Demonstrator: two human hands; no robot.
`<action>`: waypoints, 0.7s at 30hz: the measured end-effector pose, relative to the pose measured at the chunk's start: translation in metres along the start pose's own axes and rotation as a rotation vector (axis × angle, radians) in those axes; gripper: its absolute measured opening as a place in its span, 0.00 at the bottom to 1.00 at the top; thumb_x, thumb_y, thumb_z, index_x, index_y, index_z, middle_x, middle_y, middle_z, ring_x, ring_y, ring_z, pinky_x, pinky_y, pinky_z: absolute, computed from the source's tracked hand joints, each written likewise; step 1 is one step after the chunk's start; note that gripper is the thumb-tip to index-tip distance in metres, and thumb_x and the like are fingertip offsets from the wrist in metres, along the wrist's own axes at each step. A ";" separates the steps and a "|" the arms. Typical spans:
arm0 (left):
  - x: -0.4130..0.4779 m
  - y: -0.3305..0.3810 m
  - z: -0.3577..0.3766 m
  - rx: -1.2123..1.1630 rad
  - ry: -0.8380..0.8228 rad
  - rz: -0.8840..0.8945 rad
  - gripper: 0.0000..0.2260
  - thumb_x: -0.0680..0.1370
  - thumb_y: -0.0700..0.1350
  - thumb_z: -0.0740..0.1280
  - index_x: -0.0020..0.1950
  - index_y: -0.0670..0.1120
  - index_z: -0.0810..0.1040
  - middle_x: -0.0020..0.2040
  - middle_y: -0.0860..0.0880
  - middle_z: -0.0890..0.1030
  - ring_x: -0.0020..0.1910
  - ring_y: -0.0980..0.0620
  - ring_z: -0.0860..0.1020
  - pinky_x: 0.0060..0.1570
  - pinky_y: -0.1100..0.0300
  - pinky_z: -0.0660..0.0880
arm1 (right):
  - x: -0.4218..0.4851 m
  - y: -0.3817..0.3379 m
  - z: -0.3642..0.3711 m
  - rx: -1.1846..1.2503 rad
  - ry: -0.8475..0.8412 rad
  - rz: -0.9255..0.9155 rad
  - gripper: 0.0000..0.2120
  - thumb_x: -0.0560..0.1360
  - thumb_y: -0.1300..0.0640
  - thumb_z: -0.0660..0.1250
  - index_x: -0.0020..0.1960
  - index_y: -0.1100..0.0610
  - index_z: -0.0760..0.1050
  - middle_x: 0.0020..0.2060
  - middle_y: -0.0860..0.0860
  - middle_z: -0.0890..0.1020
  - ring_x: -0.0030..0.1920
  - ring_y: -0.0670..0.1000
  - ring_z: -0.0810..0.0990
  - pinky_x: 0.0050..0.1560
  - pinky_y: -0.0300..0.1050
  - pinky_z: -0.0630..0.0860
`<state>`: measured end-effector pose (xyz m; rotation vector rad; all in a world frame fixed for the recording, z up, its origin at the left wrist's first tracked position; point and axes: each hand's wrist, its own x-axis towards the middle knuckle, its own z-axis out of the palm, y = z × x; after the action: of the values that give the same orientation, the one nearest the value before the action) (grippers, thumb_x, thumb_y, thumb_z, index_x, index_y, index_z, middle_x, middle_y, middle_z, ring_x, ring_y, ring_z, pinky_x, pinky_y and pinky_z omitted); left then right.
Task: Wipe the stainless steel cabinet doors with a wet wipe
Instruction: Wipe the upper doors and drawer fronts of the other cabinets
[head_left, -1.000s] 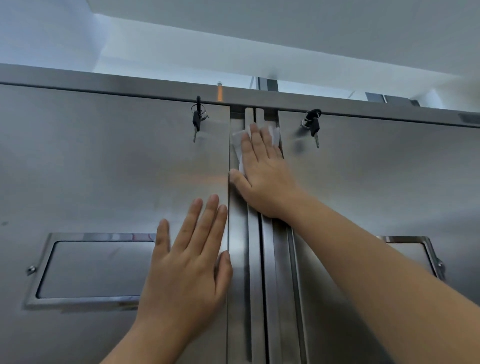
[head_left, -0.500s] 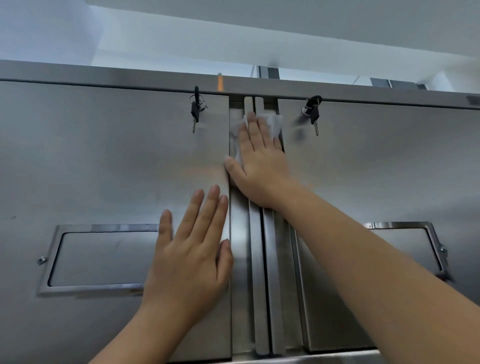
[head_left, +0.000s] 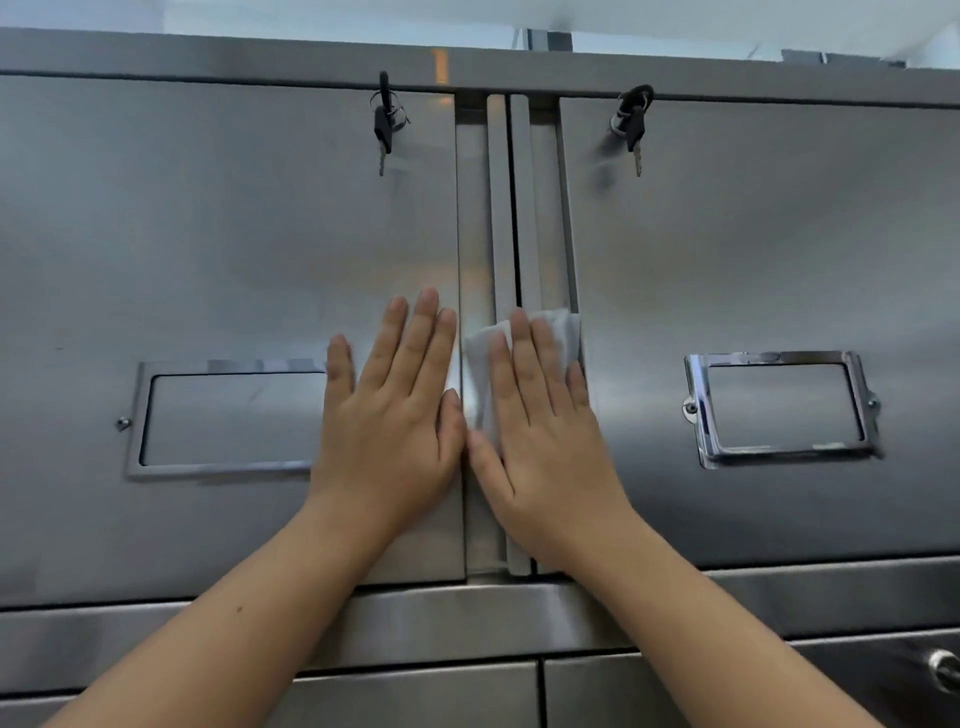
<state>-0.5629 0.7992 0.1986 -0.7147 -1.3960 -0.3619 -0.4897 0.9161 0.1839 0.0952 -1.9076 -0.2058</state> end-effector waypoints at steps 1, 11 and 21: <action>-0.002 0.000 0.000 0.004 0.001 0.006 0.25 0.76 0.47 0.50 0.72 0.39 0.64 0.73 0.42 0.63 0.71 0.42 0.62 0.65 0.37 0.58 | -0.010 -0.002 0.003 0.012 0.003 -0.003 0.31 0.73 0.42 0.38 0.71 0.54 0.33 0.72 0.52 0.34 0.73 0.52 0.31 0.72 0.48 0.32; -0.030 0.000 -0.006 0.017 -0.078 0.056 0.25 0.78 0.47 0.49 0.74 0.39 0.59 0.74 0.42 0.58 0.74 0.46 0.56 0.69 0.44 0.45 | -0.086 -0.022 0.026 -0.026 0.088 0.038 0.33 0.76 0.47 0.52 0.74 0.65 0.51 0.74 0.62 0.52 0.74 0.57 0.48 0.71 0.56 0.47; -0.047 -0.005 -0.012 -0.002 -0.129 0.078 0.25 0.78 0.46 0.48 0.75 0.42 0.57 0.75 0.46 0.55 0.74 0.47 0.55 0.70 0.44 0.43 | -0.106 -0.029 0.026 0.016 0.075 0.027 0.32 0.76 0.48 0.53 0.73 0.66 0.53 0.73 0.64 0.54 0.74 0.58 0.50 0.72 0.56 0.47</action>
<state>-0.5646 0.7791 0.1544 -0.8033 -1.4853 -0.2597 -0.4789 0.9077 0.0723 0.0870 -1.8350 -0.1668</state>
